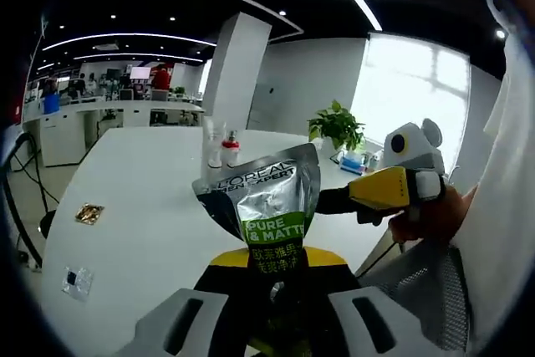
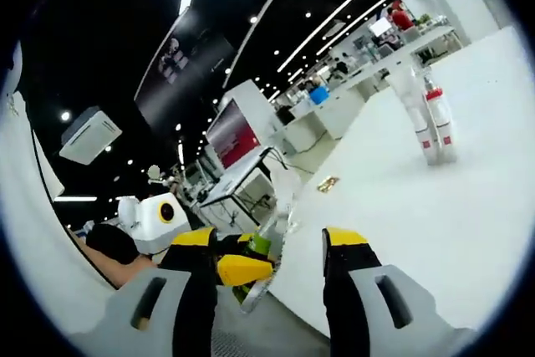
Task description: Arrange the skincare products in the storage area until every visible bottle or jar stands upright without overlapping.
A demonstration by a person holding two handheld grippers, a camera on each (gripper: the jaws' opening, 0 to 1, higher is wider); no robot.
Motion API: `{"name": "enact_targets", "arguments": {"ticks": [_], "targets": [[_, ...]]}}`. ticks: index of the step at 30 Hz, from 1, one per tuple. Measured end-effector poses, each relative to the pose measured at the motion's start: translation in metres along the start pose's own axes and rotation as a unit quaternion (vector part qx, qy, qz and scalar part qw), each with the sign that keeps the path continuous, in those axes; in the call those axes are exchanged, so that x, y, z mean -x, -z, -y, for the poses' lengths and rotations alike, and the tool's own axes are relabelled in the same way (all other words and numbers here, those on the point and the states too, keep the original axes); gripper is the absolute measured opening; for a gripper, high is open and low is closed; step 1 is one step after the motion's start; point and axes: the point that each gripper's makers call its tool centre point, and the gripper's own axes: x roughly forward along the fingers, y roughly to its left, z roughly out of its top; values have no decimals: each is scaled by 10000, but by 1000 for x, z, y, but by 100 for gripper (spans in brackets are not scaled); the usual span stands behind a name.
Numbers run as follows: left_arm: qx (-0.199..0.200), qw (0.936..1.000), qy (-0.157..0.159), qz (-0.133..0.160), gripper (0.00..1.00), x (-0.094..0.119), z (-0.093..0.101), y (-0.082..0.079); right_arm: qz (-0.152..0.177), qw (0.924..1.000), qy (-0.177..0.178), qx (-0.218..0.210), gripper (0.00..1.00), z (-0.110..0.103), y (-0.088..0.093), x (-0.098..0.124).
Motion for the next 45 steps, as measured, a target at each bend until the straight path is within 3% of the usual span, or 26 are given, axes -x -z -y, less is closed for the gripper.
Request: {"name": "enact_targets", "arguments": {"ticks": [4,6,10,15,21,23,27,34,37,40,45], "targets": [[-233,9994,234,-136,21,-4,15,4,-190,9997,-150,-79,39,-6,7,-2],[-559,9974,371,-254,21,-6,23,8,-194,9996,-142,-142,38,-4,7,-1],[-891,9939,542,-362,21,-9,37,13,-288,9980,-106,-552,28,1,9,1],[-959,9934,524,-347,21,-8,36,13,-348,9979,33,-546,14,7,11,3],[-973,9932,512,-378,25,-9,35,15,-508,9969,40,-592,9,7,17,3],[-914,9941,501,-300,27,-9,35,12,-521,9974,122,-476,5,11,17,4],[-659,9965,507,-85,23,-7,29,5,-480,9968,111,-637,2,17,12,10],[-78,9986,503,110,30,-6,22,-2,-317,9949,125,-954,1,28,4,19],[230,9982,478,266,37,-4,17,-8,-314,9949,-33,-961,1,23,2,21],[518,9965,574,325,38,-2,15,-10,-406,9952,-224,-856,1,18,0,23],[896,9912,905,358,41,0,23,-12,-569,9905,-916,-855,1,-1,-6,25]]}}
